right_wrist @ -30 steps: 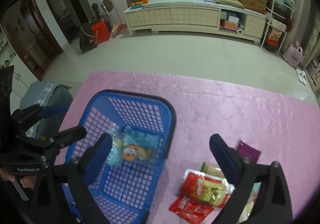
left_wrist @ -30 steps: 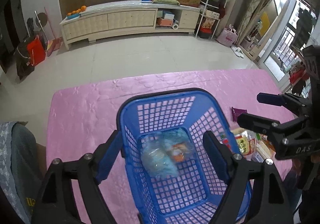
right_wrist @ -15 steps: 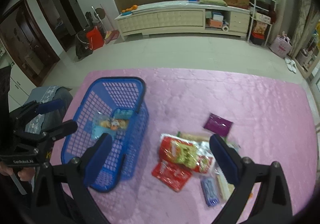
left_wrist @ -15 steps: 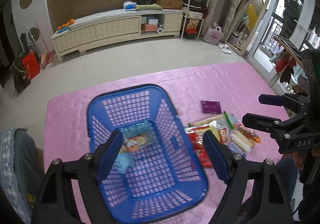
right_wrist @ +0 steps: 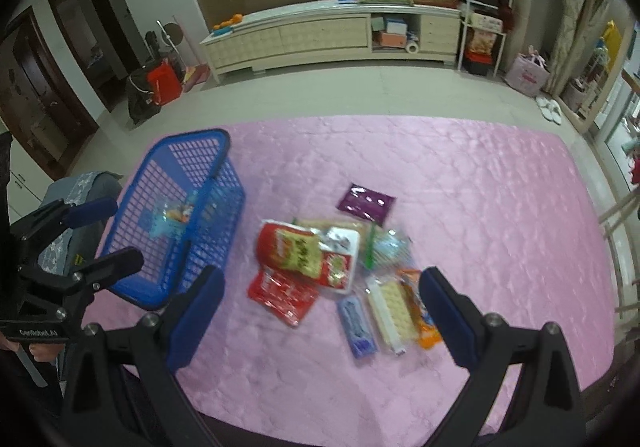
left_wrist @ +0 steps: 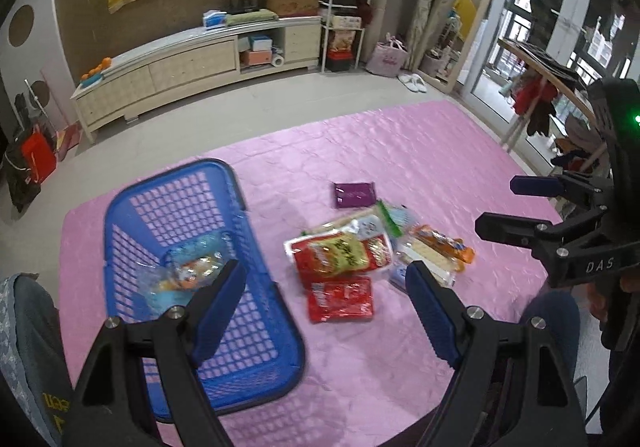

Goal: Organize snacks
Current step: 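Withdraw both tools from the basket back over the snack pile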

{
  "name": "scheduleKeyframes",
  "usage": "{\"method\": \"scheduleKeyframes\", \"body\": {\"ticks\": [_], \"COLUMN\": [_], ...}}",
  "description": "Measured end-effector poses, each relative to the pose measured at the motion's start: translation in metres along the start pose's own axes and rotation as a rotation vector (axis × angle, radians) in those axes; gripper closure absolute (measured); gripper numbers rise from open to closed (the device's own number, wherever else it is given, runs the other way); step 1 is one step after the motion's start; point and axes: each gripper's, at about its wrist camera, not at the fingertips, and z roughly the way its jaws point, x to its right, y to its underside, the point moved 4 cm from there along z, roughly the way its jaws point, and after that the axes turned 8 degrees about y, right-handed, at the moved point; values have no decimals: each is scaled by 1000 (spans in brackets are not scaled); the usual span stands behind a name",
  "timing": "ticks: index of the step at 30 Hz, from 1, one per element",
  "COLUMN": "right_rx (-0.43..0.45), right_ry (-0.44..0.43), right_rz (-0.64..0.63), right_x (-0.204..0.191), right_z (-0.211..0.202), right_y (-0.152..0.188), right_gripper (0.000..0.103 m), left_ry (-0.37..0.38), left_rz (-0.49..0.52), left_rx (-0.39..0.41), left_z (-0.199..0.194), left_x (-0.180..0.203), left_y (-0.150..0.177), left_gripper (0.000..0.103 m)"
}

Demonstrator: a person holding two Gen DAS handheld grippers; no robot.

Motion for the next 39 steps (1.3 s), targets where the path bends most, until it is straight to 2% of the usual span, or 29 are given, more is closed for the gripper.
{"method": "scheduleKeyframes", "body": {"ticks": [12,18,27,36,39], "right_rx": [2,-37,-79,-152,-178], "right_ry": [51,69,12,-31,-48], "right_rz": [14,12,27,38,31], "right_x": [53,75,93,110,112], "right_z": [10,28,55,95,110], "right_y": [44,61,72,68,62], "right_gripper": [4,4,4,4,8], "left_ry": [32,47,36,7,0], "left_rz": [23,-3,-108,-134,-145], "left_rx": [-67,-84,-137,-179,-193], "left_z": [42,66,110,139,148], "left_x": [60,81,89,84,77], "left_y": [14,23,27,30,29], "left_gripper": [23,22,23,23,23]}}
